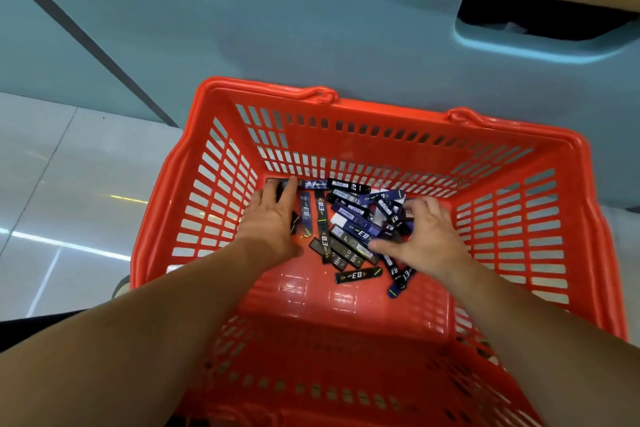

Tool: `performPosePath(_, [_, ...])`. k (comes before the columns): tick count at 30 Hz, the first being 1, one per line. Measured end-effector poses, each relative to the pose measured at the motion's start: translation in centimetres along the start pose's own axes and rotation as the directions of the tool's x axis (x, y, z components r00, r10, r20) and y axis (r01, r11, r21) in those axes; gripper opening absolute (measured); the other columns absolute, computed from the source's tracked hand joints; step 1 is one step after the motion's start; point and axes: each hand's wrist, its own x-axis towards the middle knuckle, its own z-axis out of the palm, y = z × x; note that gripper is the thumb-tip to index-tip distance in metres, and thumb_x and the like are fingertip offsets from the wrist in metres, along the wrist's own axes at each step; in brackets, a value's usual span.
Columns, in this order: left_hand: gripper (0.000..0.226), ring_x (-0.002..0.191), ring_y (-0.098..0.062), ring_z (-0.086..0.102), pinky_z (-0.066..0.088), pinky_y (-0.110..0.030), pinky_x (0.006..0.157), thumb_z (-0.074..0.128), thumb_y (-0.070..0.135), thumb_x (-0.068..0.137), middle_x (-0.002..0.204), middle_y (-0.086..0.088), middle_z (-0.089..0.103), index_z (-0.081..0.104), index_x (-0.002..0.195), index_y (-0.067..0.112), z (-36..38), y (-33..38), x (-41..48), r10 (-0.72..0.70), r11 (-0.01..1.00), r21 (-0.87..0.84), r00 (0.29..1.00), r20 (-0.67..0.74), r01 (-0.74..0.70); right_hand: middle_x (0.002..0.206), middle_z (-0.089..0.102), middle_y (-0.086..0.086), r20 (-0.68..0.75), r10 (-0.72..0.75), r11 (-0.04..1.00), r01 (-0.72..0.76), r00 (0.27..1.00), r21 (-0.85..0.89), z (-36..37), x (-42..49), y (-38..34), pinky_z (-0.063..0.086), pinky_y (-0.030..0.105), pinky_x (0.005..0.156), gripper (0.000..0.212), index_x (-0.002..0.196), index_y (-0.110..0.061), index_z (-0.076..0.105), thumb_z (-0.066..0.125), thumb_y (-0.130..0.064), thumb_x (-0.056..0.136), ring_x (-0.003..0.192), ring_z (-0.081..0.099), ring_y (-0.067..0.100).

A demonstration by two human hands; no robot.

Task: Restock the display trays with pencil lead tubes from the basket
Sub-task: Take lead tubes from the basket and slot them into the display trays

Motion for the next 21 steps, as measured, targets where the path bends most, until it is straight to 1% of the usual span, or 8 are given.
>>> performPosePath(2, [0.133, 0.147, -0.032, 0.028, 0.032, -0.043, 0.123, 0.089, 0.044, 0.073, 0.158, -0.01, 0.019, -0.008, 0.163, 0.028, 0.0, 0.3, 0.1, 0.0, 0.999, -0.039, 0.997, -0.074, -0.002, 0.152, 0.026, -0.005, 0.073, -0.007, 0.992, 0.016, 0.997, -0.128, 0.3, -0.4, -0.1, 0.033, 0.045, 0.118, 0.138, 0.158, -0.025, 0.016, 0.077, -0.086, 0.05, 0.142, 0.025, 0.021])
performPosePath(5, [0.118, 0.134, -0.029, 0.044, 0.042, -0.038, 0.115, 0.087, 0.031, 0.075, 0.145, -0.009, 0.03, 0.007, 0.162, 0.025, 0.1, 0.8, -0.1, -0.042, 0.985, -0.171, 0.994, -0.1, 0.025, 0.151, 0.02, -0.001, 0.062, 0.002, 0.963, 0.015, 0.998, -0.269, 1.0, -0.4, -0.2, 0.033, 0.043, 0.117, 0.152, 0.161, -0.027, -0.005, 0.08, -0.084, 0.048, 0.138, 0.025, 0.025])
performPosePath(8, [0.101, 0.126, -0.027, 0.055, 0.045, -0.032, 0.108, 0.088, 0.021, 0.075, 0.143, -0.006, 0.034, 0.026, 0.154, 0.028, 0.5, 1.3, -0.5, -0.112, 0.932, -0.351, 0.992, -0.053, 0.087, 0.137, 0.027, 0.001, -0.002, 0.067, 0.967, -0.066, 0.998, -0.245, 1.7, -0.2, -0.5, 0.037, 0.04, 0.112, 0.136, 0.159, -0.022, 0.013, 0.074, -0.086, 0.056, 0.129, 0.03, 0.024])
performPosePath(11, [0.09, 0.124, -0.026, 0.055, 0.045, -0.032, 0.108, 0.092, 0.031, 0.073, 0.138, -0.005, 0.04, 0.039, 0.145, 0.028, 0.7, 1.5, -0.9, -0.148, 0.907, -0.401, 0.989, -0.018, 0.129, 0.136, 0.03, 0.002, -0.059, 0.164, 0.971, -0.172, 0.985, -0.164, 1.9, 0.0, -1.2, 0.038, 0.041, 0.112, 0.119, 0.15, -0.021, 0.033, 0.064, -0.093, 0.06, 0.13, 0.031, 0.025])
performPosePath(15, [0.089, 0.128, -0.028, 0.043, 0.048, -0.044, 0.107, 0.083, 0.062, 0.071, 0.133, -0.005, 0.037, 0.041, 0.141, 0.027, 0.4, 1.5, -1.1, -0.118, 0.993, -0.016, 0.988, -0.101, 0.117, 0.144, 0.036, 0.005, -0.052, 0.2, 0.962, -0.206, 0.978, -0.177, 1.3, 0.1, -1.9, 0.036, 0.041, 0.115, 0.123, 0.148, -0.014, 0.035, 0.057, -0.097, 0.059, 0.136, 0.033, 0.026])
performPosePath(17, [0.092, 0.134, -0.03, 0.036, 0.044, -0.047, 0.111, 0.08, 0.065, 0.072, 0.141, -0.007, 0.032, 0.038, 0.144, 0.026, 0.1, 1.7, -1.1, -0.045, 0.992, 0.108, 0.99, -0.131, 0.059, 0.145, 0.039, 0.006, -0.06, 0.201, 0.974, -0.206, 0.978, -0.092, 1.1, 0.1, -2.1, 0.033, 0.041, 0.117, 0.122, 0.148, -0.012, 0.034, 0.064, -0.091, 0.06, 0.138, 0.034, 0.026])
performPosePath(19, [0.108, 0.149, -0.035, 0.021, 0.028, -0.052, 0.123, 0.082, 0.061, 0.073, 0.161, -0.009, 0.015, 0.02, 0.154, 0.027, 0.1, 1.8, -0.9, 0.05, 0.992, 0.125, 0.993, -0.108, -0.036, 0.148, 0.039, 0.006, -0.091, 0.186, 0.982, -0.181, 0.978, 0.056, 1.3, -0.1, -2.3, 0.035, 0.042, 0.117, 0.122, 0.15, -0.015, 0.029, 0.075, -0.083, 0.059, 0.14, 0.035, 0.026])
performPosePath(21, [0.125, 0.158, -0.034, -0.008, 0.007, -0.052, 0.126, 0.083, 0.05, 0.078, 0.17, -0.003, -0.018, -0.01, 0.161, 0.034, 0.1, 2.1, -0.7, 0.196, 0.969, 0.156, 0.98, -0.032, -0.189, 0.153, 0.03, 0.005, -0.077, 0.158, 0.98, -0.146, 0.984, 0.135, 1.7, -0.2, -2.7, 0.033, 0.043, 0.118, 0.134, 0.156, -0.022, 0.015, 0.084, -0.075, 0.055, 0.144, 0.029, 0.026])
